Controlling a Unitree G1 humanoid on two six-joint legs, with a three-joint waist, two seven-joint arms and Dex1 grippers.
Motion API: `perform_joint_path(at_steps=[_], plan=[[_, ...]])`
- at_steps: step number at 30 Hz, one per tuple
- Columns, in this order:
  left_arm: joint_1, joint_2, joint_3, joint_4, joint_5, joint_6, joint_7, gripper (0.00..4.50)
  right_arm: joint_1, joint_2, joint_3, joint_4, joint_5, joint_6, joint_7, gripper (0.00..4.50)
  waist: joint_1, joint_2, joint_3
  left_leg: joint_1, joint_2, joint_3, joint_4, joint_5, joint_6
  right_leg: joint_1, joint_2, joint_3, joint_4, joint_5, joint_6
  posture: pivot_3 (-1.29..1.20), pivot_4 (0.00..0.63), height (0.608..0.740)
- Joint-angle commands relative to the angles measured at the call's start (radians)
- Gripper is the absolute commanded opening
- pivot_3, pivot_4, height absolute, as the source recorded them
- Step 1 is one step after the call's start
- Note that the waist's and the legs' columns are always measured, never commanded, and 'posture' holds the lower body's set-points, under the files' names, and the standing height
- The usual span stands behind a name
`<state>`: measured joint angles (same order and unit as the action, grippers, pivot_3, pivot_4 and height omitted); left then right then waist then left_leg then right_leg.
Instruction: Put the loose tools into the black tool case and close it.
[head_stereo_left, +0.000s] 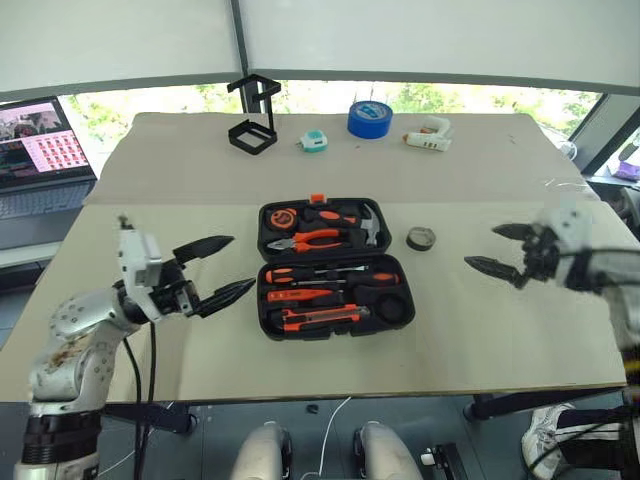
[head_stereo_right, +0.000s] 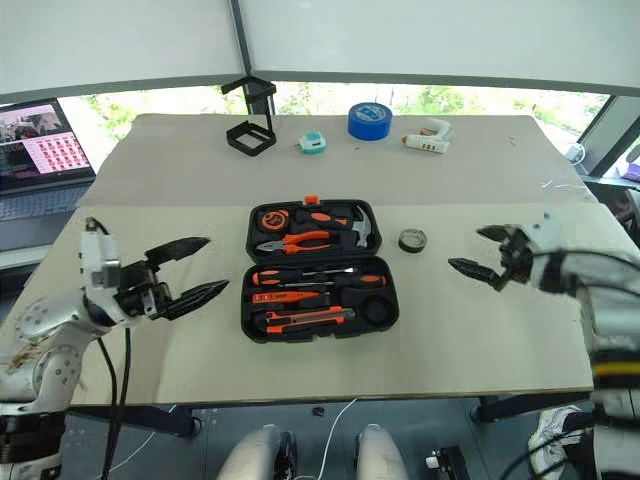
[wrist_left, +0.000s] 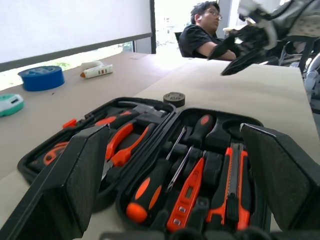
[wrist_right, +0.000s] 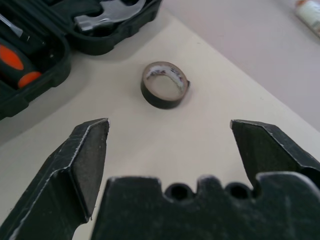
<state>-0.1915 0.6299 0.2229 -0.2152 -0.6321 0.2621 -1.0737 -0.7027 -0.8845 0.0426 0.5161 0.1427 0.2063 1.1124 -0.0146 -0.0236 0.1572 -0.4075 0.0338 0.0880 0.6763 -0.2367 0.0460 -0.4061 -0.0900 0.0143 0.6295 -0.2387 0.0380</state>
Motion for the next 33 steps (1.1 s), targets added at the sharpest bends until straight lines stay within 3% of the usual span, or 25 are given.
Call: perform_joint_path(at_steps=[1, 9, 13, 22, 23, 27, 29, 33], plan=[[-0.043, -0.015, -0.054, -0.053, -0.003, 0.015, 0.017, 4.48, -0.213, 0.064, 0.140, 0.243, -0.158, -0.076, 0.051, 4.50, -0.001, 0.000, 0.000, 0.000, 0.000, 0.000, 0.000, 0.000, 0.000, 0.000, 0.000, 0.000, 0.000, 0.000, 0.000, 0.00, 0.150, 0.740], [-0.031, -0.050, -0.124, -0.076, 0.034, -0.013, 0.046, 4.48, -0.415, 0.209, 0.237, 0.567, -0.301, -0.202, 0.026, 4.50, 0.003, 0.000, 0.000, -0.013, 0.000, 0.000, 0.001, 0.000, 0.000, -0.012, -0.002, -0.001, 0.000, 0.001, 0.002, 0.00, 0.150, 0.740], [-0.014, -0.064, -0.132, -0.078, 0.044, -0.026, 0.051, 4.50, -0.451, 0.251, 0.235, 0.660, -0.338, -0.211, -0.040, 3.45, 0.002, 0.000, 0.000, -0.017, 0.000, 0.001, 0.002, 0.001, -0.002, -0.016, -0.002, -0.001, 0.001, 0.001, 0.003, 0.00, 0.150, 0.740], [-0.004, -0.064, -0.148, -0.083, 0.058, -0.027, 0.049, 4.50, -0.475, 0.285, 0.216, 0.729, -0.352, -0.244, -0.058, 0.36, 0.000, 0.000, 0.000, -0.016, 0.000, 0.000, 0.002, 0.001, -0.002, -0.016, -0.001, -0.001, 0.002, 0.001, 0.002, 0.00, 0.150, 0.740], [0.001, -0.060, -0.148, -0.087, 0.059, -0.030, 0.045, 4.50, -0.478, 0.277, 0.208, 0.721, -0.345, -0.261, -0.033, 0.09, 0.000, 0.000, 0.000, -0.016, 0.000, 0.000, 0.002, 0.001, -0.002, -0.016, -0.001, -0.001, 0.002, 0.001, 0.002, 0.00, 0.150, 0.740], [0.028, -0.042, -0.143, -0.104, 0.053, -0.051, 0.001, 4.50, -0.477, 0.246, 0.151, 0.603, -0.243, -0.292, 0.248, 0.09, -0.001, 0.002, 0.001, -0.016, 0.000, 0.001, 0.001, 0.001, -0.002, -0.016, -0.001, -0.001, 0.002, 0.001, 0.003, 0.00, 0.150, 0.740], [0.045, -0.031, -0.145, -0.107, 0.057, -0.071, -0.026, 4.50, -0.463, 0.241, 0.128, 0.502, -0.186, -0.217, 0.361, 0.09, 0.000, 0.002, 0.002, -0.016, 0.000, 0.000, 0.001, 0.001, -0.001, -0.016, -0.001, -0.001, 0.002, 0.001, 0.003, 0.00, 0.150, 0.740], [0.103, -0.007, -0.154, -0.137, 0.063, -0.116, -0.081, 4.50, -0.292, 0.142, 0.191, -0.019, 0.030, 0.136, 0.502, 0.09, 0.001, 0.004, 0.003, -0.016, 0.002, -0.001, 0.001, 0.001, -0.001, -0.016, -0.001, -0.002, 0.003, 0.001, 0.003, 0.00, 0.150, 0.740]])
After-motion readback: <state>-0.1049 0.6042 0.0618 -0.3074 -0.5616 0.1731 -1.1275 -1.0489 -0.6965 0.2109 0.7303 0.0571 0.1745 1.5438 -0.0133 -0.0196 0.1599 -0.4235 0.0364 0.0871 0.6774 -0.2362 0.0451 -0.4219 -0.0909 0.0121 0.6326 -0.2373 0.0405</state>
